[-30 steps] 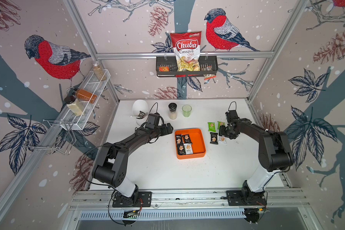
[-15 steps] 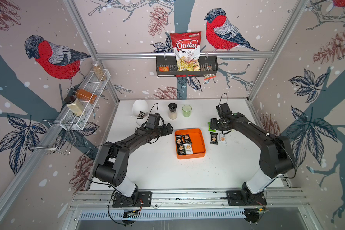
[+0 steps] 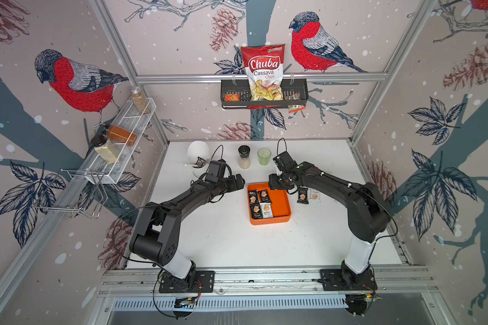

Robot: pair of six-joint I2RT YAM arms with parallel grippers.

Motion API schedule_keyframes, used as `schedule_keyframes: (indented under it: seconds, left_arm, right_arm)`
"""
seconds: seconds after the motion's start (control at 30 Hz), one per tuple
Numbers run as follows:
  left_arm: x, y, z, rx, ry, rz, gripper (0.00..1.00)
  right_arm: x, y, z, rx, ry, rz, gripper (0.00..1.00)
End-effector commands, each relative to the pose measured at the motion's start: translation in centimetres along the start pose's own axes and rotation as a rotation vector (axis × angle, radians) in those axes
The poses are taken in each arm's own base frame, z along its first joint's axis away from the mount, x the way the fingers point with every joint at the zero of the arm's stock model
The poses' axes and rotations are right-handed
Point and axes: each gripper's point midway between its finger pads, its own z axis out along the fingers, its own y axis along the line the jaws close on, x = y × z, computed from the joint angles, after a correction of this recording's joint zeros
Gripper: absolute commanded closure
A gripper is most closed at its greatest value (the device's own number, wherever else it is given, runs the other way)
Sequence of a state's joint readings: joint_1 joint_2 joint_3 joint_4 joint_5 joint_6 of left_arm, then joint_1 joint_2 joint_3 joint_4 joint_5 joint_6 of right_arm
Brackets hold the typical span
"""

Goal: Take the cookies out of the storage box
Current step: Place the cookie at the center of the board, then pick up the cookie from the storage box.

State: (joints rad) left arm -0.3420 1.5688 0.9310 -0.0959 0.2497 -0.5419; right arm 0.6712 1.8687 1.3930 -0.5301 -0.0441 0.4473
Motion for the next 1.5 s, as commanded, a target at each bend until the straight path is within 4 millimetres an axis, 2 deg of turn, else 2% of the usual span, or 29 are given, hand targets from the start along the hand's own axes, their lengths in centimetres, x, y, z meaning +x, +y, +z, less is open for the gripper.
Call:
schedule_keyframes:
  seconds: [0.0,0.13,0.33,0.83,1.07,1.3,1.47]
  left_arm:
    - [0.1,0.6,-0.4,-0.024,-0.007,0.018,0.04]
    - [0.3,1.0,-0.8,-0.028,-0.014,0.012,0.04]
    - [0.4,1.4,-1.3,-0.032,-0.027,0.003,0.04]
    - [0.7,2.2,-1.7,-0.035,-0.034,-0.011,0.04]
    - [0.6,2.3,-1.8,-0.036,-0.033,-0.016,0.04]
    - [0.5,2.3,-1.8,-0.034,-0.034,-0.016,0.04]
    - [0.4,2.4,-1.7,-0.035,-0.035,-0.017,0.04]
  right_arm:
    - [0.3,1.8,0.8,-0.052,0.016,-0.006,0.4]
    - [1.0,2.5,2.1,-0.037,0.044,-0.036,0.4]
    - [1.7,2.3,3.5,0.016,0.075,-0.065,0.38]
    - [3.2,2.6,5.5,0.08,0.125,-0.131,0.35]
    - [3.7,1.6,6.2,0.131,0.144,-0.133,0.35]
    - [3.6,1.4,6.7,0.16,0.152,-0.146,0.38]
    - [3.6,1.5,6.9,0.161,0.155,-0.148,0.46]
